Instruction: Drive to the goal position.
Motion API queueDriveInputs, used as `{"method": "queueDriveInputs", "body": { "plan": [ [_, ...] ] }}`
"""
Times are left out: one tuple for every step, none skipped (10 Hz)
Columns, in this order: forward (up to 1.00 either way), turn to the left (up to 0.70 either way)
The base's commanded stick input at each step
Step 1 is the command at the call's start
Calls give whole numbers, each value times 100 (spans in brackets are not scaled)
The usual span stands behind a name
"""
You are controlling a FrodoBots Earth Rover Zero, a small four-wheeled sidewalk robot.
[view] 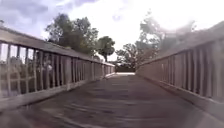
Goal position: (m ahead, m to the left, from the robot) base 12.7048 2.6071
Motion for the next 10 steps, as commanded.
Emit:
{"method": "queueDriveInputs", "body": {
  "plan": [
    [100, 0],
    [100, 0],
    [100, 0],
    [100, -37],
    [100, -40],
    [100, -40],
    [100, -40],
    [100, -40],
    [100, -40],
    [100, -40]
  ]
}}
